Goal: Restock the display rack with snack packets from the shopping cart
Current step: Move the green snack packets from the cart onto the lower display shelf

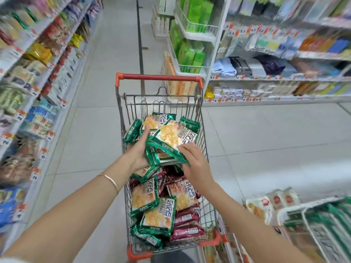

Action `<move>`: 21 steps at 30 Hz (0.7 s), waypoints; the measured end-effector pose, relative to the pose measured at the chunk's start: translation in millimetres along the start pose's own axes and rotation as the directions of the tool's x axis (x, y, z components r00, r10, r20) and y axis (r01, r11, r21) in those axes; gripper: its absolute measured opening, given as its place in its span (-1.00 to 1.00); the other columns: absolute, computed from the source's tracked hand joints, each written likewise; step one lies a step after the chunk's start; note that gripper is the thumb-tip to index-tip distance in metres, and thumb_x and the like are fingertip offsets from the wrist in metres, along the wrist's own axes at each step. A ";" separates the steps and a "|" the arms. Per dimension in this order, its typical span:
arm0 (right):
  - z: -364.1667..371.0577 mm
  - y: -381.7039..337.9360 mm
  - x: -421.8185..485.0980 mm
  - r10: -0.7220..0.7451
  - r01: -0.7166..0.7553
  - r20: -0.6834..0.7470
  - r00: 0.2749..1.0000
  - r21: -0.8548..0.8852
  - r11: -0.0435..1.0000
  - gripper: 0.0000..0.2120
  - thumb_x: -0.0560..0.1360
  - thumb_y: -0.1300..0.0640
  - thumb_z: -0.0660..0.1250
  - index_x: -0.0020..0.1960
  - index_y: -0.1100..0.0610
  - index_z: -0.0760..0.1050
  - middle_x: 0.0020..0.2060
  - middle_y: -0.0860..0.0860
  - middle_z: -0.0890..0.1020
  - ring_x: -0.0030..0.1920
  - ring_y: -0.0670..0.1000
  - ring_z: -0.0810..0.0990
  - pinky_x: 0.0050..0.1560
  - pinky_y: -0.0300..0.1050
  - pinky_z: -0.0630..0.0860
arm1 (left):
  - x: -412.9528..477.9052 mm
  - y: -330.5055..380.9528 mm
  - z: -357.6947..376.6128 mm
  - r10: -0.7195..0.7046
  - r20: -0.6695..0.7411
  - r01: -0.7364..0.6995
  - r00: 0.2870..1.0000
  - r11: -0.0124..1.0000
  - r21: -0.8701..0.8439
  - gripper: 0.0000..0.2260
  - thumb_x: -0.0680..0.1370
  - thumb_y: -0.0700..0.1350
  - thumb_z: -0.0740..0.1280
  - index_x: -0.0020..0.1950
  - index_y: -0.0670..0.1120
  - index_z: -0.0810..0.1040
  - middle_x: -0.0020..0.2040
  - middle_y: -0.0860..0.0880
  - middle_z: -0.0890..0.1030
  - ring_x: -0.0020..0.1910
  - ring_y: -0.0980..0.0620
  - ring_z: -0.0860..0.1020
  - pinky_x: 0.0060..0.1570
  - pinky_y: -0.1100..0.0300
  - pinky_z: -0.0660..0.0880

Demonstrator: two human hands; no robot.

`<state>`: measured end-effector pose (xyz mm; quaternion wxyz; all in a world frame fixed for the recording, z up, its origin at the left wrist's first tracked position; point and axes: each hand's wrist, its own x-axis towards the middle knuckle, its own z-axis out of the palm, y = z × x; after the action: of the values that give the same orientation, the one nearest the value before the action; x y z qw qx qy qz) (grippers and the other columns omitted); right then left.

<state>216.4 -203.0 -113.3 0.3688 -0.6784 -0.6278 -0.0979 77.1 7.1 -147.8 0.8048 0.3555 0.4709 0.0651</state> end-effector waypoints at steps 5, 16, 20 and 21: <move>-47.1 -40.1 -14.4 -0.112 0.123 0.210 0.971 -0.041 0.992 -0.57 0.55 0.38 0.13 0.40 0.24 0.38 0.39 0.18 0.46 0.41 0.10 0.42 0.51 0.14 0.22 | -98.9 7.9 26.7 -0.060 0.119 0.040 0.991 0.985 0.165 -0.14 0.34 0.55 0.22 0.31 -0.13 0.53 0.18 -0.27 0.64 0.15 -0.28 0.63 0.21 -0.21 0.48; -110.5 -89.0 -92.8 0.104 -0.031 0.164 0.981 -0.397 0.917 -0.35 0.35 0.52 0.17 0.39 0.12 0.38 0.47 0.22 0.35 0.43 0.28 0.37 0.33 0.21 0.40 | -161.1 -26.3 13.7 -0.245 0.394 -0.003 0.886 0.846 0.533 -0.48 0.17 0.18 0.59 -0.04 -0.13 0.66 -0.07 -0.16 0.68 -0.15 -0.12 0.65 -0.09 0.04 0.63; -118.6 -143.5 -114.2 0.894 -0.829 0.109 0.434 0.435 0.350 -0.41 0.51 0.16 0.25 0.52 -0.07 0.26 0.50 -0.01 0.28 0.46 0.10 0.29 0.45 0.12 0.24 | -178.1 -63.5 60.6 -0.252 0.439 -0.010 0.863 0.858 0.513 -0.69 0.44 0.15 0.37 -0.10 -0.10 0.59 -0.09 -0.11 0.64 -0.21 -0.06 0.62 -0.11 0.09 0.60; -121.9 -152.2 -119.2 0.938 -0.775 0.213 0.273 0.627 0.083 -0.37 0.49 -0.05 0.33 0.51 -0.02 0.26 0.45 -0.01 0.37 0.39 0.11 0.39 0.40 0.16 0.31 | -186.3 -73.2 76.2 -0.272 0.456 -0.023 0.847 0.839 0.543 -0.72 0.49 0.13 0.33 -0.10 -0.10 0.56 -0.13 -0.10 0.65 -0.24 -0.05 0.63 -0.15 0.11 0.60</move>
<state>93.1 -381.2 -40.4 0.6277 -0.7285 -0.0420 0.2713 19.5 -167.8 -38.5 0.7739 0.5343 0.2599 -0.2193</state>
